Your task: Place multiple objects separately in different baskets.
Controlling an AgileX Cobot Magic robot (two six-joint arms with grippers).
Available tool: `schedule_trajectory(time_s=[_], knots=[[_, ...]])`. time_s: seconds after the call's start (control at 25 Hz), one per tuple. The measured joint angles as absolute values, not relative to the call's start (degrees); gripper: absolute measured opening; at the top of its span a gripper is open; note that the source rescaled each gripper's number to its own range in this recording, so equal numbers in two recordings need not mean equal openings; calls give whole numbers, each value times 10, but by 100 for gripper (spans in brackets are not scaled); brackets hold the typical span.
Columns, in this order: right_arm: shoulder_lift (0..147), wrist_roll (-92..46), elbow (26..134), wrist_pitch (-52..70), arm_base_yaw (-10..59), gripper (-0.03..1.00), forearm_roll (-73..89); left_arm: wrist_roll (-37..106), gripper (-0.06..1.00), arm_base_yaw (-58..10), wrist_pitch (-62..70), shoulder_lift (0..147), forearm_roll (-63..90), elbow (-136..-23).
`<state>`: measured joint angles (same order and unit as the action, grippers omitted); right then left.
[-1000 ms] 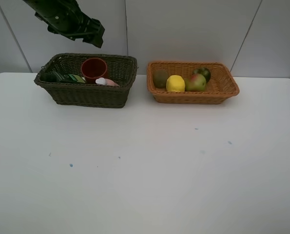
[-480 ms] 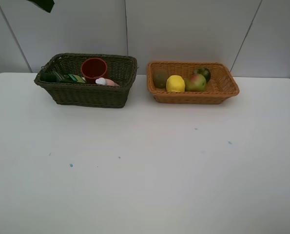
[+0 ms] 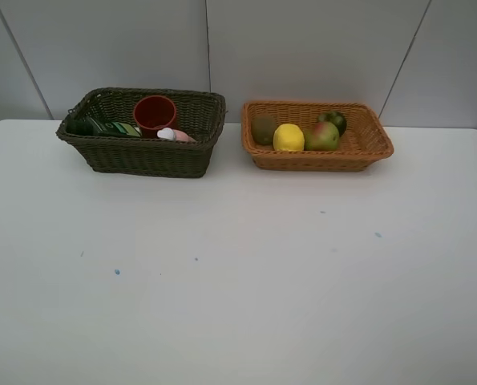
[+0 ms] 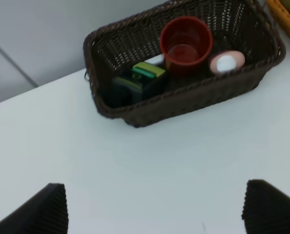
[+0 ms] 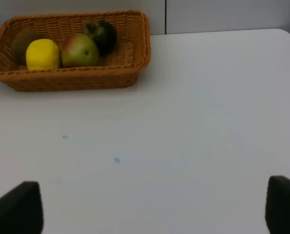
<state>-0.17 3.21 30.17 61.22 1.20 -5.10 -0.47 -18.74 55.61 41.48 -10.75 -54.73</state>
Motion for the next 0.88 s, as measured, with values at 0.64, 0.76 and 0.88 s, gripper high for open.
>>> schedule_trajectory(time_s=[0.64,0.76,0.88], knots=[[-2,32,302,612,12,100,-51,-96,93,-187,699,48,-93,-409],[-2,32,302,612,12,100,-51,-97,93,-172,699,17,-76,-382],[-2,32,302,612,12,100,-51,-97,93,-139,702,-3,-54,-360]])
